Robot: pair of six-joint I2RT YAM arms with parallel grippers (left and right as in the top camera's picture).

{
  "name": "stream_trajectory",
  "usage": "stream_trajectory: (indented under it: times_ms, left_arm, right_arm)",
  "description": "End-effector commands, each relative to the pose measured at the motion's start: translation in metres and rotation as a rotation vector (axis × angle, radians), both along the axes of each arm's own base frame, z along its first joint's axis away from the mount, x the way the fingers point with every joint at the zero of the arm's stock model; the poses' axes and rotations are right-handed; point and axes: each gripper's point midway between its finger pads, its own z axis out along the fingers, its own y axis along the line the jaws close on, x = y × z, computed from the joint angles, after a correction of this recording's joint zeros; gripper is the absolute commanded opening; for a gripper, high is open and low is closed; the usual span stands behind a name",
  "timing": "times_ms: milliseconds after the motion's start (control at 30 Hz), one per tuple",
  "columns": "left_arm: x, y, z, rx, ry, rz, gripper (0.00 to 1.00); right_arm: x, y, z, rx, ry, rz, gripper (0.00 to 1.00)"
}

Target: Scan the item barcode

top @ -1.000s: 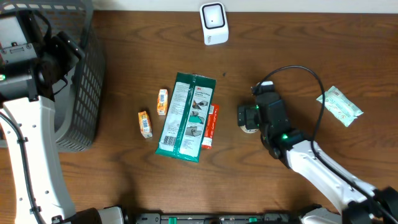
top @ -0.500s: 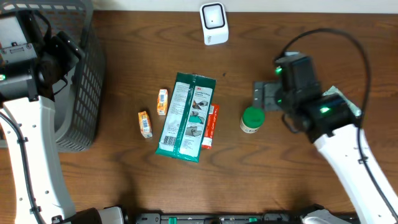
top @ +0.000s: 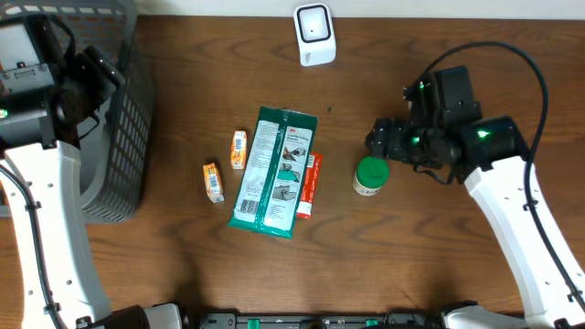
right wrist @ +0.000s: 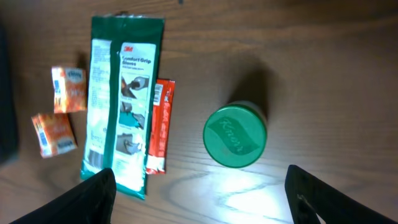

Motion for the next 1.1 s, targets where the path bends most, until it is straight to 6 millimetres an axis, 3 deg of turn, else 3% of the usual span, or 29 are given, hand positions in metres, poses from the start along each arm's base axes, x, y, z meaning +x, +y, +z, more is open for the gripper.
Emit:
stream_trajectory:
  times_ms: [0,133,367,567,767,1067]
  left_arm:
    - [0.001,0.003,0.001,0.009,0.000,0.008,0.84]
    - [0.001,0.003,0.001,0.009,0.000,0.008,0.84]
    - [0.001,0.003,0.001,0.009,0.000,0.008,0.84]
    - [0.001,0.003,0.001,0.009,0.000,0.008,0.84]
    - [0.001,0.003,0.001,0.008,0.000,0.007,0.84]
    - [0.001,0.003,0.001,0.009,0.000,0.008,0.84]
  right_arm:
    - [-0.005,0.002,-0.034,0.034,0.117,-0.165,0.85]
    - [-0.009,-0.002,-0.068,0.015,0.177,-0.281,0.90]
    - [-0.014,0.000,-0.118,0.037,0.227,-0.367,0.89]
    - [-0.005,0.004,-0.124,0.059,0.175,-0.350,0.86]
    - [0.006,0.010,-0.119,0.022,0.080,-0.186,0.84]
    - [0.005,0.012,-0.119,0.008,0.067,-0.144,0.70]
